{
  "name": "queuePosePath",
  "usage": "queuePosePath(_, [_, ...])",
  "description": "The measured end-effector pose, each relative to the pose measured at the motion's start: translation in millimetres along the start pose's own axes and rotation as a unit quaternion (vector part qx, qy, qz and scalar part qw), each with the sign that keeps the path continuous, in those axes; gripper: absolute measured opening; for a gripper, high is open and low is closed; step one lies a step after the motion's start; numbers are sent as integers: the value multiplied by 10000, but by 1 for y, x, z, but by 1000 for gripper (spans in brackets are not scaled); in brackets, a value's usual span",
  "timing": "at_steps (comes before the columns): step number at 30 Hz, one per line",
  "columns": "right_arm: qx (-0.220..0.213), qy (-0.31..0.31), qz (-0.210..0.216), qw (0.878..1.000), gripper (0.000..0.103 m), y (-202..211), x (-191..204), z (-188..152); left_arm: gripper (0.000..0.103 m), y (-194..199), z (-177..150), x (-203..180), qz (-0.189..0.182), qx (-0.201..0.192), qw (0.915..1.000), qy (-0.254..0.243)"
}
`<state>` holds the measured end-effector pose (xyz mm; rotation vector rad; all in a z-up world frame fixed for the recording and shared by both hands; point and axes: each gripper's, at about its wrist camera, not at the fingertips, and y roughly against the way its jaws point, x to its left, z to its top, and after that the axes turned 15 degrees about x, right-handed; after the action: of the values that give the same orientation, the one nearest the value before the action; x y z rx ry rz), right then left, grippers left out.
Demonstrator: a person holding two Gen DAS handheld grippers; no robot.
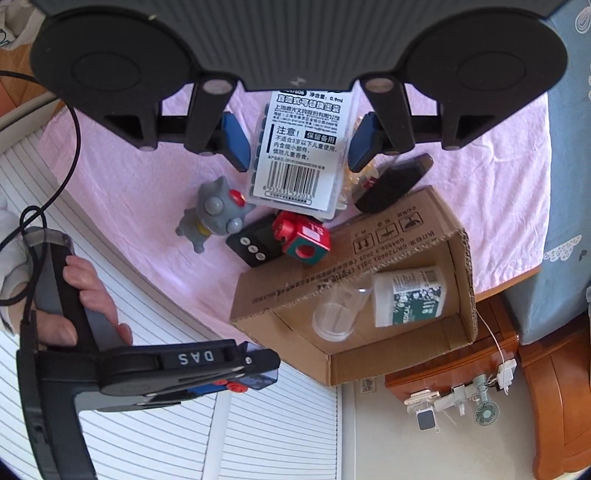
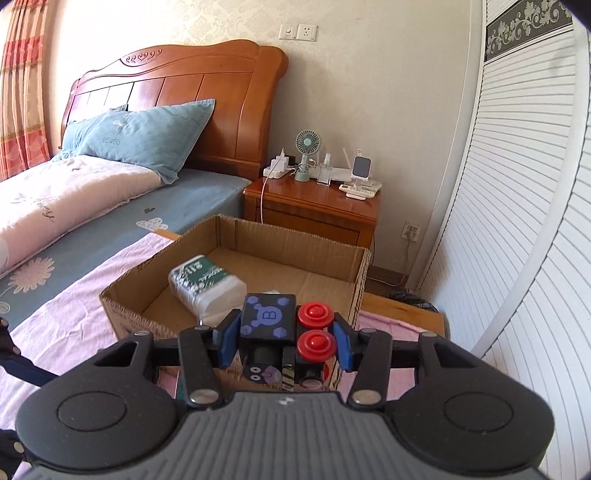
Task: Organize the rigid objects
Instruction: 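Place the block toy in the box with the right tool while the left tool drops the product box in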
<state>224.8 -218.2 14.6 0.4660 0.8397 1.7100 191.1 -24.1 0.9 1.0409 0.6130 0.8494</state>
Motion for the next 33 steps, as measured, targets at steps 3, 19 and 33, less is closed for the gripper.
queuePosePath(3, [38,-60,-39,10000,55,-19,-2,17,58,1,14,11,172,-105,9998,58])
queuePosePath(19, [877,-950,96,9916,103,-33,-8,0,58,-3,109,59,519,-326,9975,360])
queuePosePath(33, [1184,-1269,-114,9848,103,-4,-11,-27,46,-63,214,88,749,13,9947,703])
